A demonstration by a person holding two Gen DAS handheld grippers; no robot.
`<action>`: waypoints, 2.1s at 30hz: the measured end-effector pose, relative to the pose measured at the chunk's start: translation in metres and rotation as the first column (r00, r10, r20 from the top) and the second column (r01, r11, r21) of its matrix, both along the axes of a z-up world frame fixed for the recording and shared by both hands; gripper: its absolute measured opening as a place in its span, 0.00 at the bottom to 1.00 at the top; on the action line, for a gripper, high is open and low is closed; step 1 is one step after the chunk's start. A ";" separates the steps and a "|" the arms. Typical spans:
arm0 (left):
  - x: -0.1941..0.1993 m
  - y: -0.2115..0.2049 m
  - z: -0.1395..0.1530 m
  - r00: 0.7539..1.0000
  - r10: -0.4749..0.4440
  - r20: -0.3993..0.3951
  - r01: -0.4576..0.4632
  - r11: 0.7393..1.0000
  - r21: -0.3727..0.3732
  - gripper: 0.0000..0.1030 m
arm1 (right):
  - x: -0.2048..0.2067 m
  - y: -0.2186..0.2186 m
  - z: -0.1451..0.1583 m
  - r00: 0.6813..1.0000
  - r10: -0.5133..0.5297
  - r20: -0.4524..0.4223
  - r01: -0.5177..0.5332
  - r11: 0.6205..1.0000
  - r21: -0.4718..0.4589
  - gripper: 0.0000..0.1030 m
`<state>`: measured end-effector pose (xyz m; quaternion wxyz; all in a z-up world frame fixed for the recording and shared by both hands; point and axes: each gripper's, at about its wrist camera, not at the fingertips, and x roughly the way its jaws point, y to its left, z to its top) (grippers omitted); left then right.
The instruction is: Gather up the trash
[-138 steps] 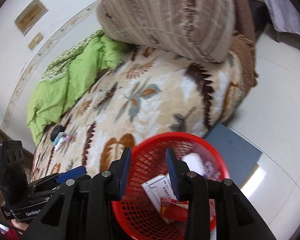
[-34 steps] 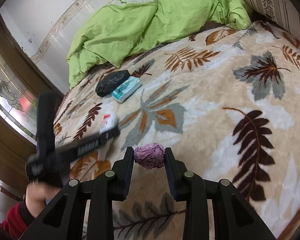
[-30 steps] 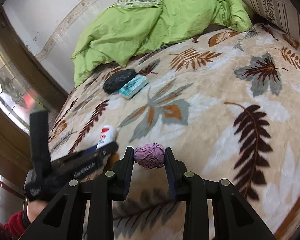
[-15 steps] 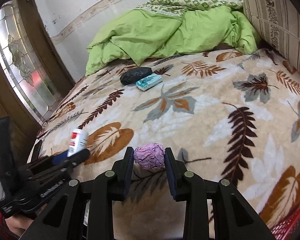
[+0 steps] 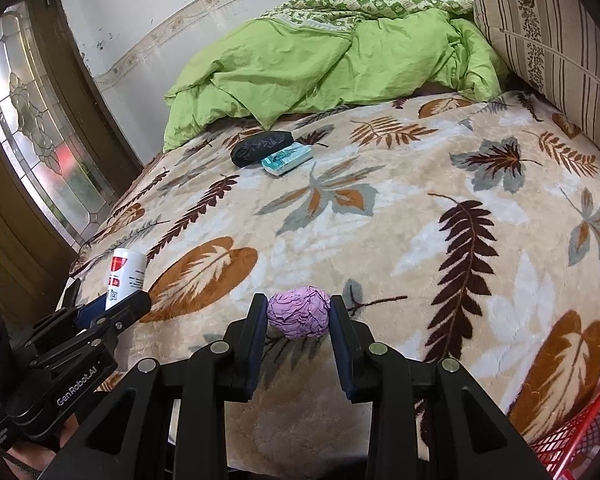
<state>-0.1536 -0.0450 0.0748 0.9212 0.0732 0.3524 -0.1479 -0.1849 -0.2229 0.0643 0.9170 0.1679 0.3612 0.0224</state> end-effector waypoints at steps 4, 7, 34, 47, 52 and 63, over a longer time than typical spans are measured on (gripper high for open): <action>-0.002 -0.003 0.000 1.000 -0.005 0.008 0.005 1.000 0.011 0.28 | 0.001 0.000 -0.001 1.000 0.006 -0.005 -0.006 1.000 0.001 0.32; -0.003 -0.004 0.000 1.000 -0.007 0.009 0.007 1.000 0.017 0.28 | 0.002 -0.001 -0.002 1.000 0.006 -0.009 -0.006 1.000 0.007 0.32; -0.004 -0.007 -0.005 1.000 -0.020 0.004 0.020 0.999 0.027 0.28 | 0.004 -0.002 -0.002 1.000 0.006 -0.016 -0.006 1.000 0.014 0.32; -0.004 -0.008 -0.004 1.000 -0.022 -0.003 0.022 0.999 0.024 0.28 | 0.002 -0.004 -0.003 1.000 -0.005 -0.011 0.005 1.000 0.015 0.32; -0.006 -0.011 -0.003 1.000 -0.024 0.002 0.024 0.999 0.024 0.28 | -0.003 -0.004 0.000 1.000 -0.012 0.000 0.012 1.000 0.017 0.32; -0.014 -0.013 0.007 0.999 -0.042 0.014 0.042 0.999 0.015 0.28 | -0.017 -0.006 0.022 0.999 -0.018 0.030 0.017 0.999 0.037 0.32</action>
